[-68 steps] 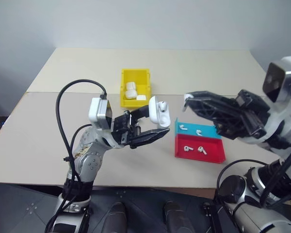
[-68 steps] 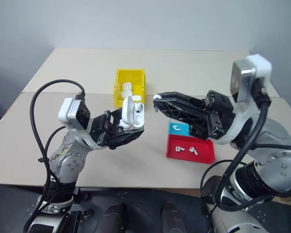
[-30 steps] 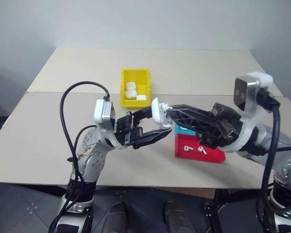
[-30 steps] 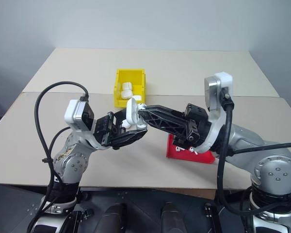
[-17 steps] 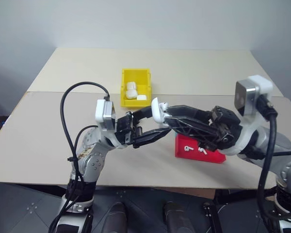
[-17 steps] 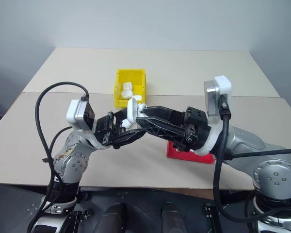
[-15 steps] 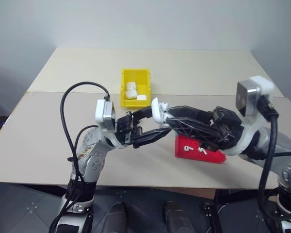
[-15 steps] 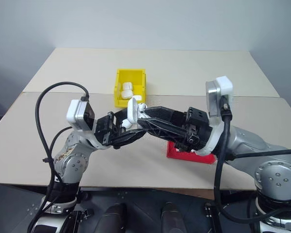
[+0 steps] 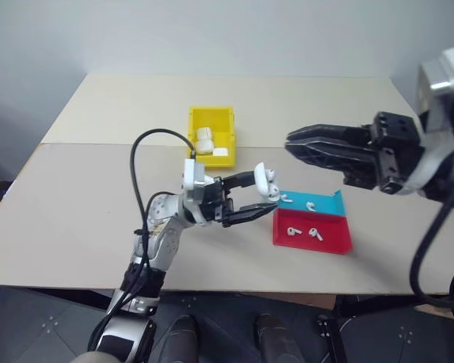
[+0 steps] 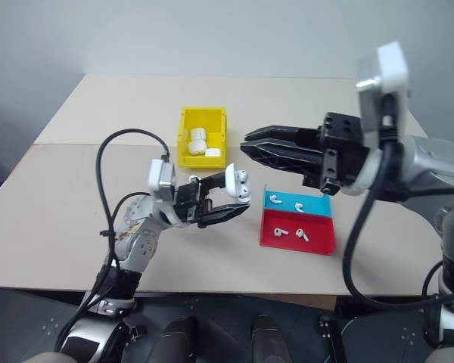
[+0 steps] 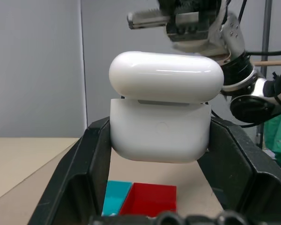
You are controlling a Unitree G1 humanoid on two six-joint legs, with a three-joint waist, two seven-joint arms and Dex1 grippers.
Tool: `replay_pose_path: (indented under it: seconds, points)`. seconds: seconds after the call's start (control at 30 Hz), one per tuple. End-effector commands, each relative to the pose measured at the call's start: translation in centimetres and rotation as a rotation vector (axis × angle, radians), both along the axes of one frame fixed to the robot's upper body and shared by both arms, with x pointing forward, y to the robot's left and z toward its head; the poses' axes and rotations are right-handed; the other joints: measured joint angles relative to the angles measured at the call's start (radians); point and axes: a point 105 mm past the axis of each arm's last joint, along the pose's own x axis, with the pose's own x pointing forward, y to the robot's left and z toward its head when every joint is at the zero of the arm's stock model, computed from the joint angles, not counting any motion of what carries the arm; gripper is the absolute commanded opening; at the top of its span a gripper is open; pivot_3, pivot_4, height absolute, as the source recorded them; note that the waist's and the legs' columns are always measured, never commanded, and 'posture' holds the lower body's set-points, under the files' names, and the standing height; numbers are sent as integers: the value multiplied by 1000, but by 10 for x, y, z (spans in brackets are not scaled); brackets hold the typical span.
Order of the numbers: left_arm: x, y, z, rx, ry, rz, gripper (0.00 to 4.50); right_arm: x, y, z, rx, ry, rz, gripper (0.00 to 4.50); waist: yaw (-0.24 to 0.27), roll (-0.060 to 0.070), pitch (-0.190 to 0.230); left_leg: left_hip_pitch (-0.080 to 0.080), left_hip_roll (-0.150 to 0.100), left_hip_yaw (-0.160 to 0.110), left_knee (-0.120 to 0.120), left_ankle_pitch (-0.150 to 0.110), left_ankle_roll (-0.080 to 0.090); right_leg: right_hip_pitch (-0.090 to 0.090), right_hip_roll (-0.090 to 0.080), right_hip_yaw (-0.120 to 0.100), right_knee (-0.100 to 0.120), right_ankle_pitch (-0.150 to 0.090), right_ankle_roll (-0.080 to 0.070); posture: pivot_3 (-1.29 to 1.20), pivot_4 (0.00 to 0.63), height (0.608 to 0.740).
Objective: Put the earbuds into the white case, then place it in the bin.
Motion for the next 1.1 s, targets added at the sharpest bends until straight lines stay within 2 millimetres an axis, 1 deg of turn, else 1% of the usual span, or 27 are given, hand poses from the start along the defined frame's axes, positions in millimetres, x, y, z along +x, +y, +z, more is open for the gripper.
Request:
replay_pose_path:
  seconds: [0.03,0.17,0.3,0.37,0.5,0.67,0.8,0.93,1.03,1.07,1.1]
  points:
    - [3,-11,2,7,-68,5,2801,4,13,-7,-110,-29,25,13,1,0,0,0,0,0,0,0,0,0,0,0,0,0,0,0,150,740]
    - [5,-15,1,6,-90,14,2801,8,26,-11,-152,-88,23,13,0,0,0,-3,0,0,-1,0,0,-2,0,0,0,3,-4,0,150,740]
    - [3,-16,0,-5,-120,22,2801,9,30,-18,-208,-117,19,13,1,0,0,-3,0,0,-1,0,0,-3,0,-1,0,3,-5,0,150,740]
    - [3,-15,6,-37,-113,35,2801,12,29,-28,-257,-117,-6,13,3,0,0,-3,0,-1,-1,0,0,-3,0,-1,0,3,-5,0,150,740]
    - [1,-9,14,-78,-106,39,2801,15,25,-39,-321,-125,-29,13,3,0,0,-3,0,-1,0,0,0,-3,0,-1,0,3,-5,0,150,740]
    - [0,3,14,-91,-84,38,2801,18,15,-41,-348,-133,-59,13,-1,0,0,-3,0,-1,-1,0,0,-3,0,-1,0,3,-5,0,150,740]
    - [1,7,12,-94,-66,52,2801,19,12,-32,-319,-157,-68,13,0,0,0,-2,0,-1,0,0,0,-2,0,-1,1,3,-5,0,150,740]
    - [1,8,13,-98,-59,62,2801,10,13,-9,-198,-196,-29,13,1,0,0,-2,0,-1,0,0,0,-2,0,-1,1,3,-5,0,150,740]
    - [8,9,18,-97,-59,140,2801,8,3,13,-55,-198,-45,13,2,0,0,-3,0,-1,0,0,0,-2,0,-1,1,3,-5,0,150,740]
    - [9,10,20,-97,-59,164,2801,8,0,17,-25,-194,-54,13,2,0,0,-3,0,-1,0,0,0,-1,0,-1,1,4,-6,0,150,740]
    - [18,8,24,-67,-22,244,2801,10,-7,22,19,-183,-89,13,2,0,0,-3,0,-1,1,0,0,-1,0,-1,1,4,-6,0,150,740]
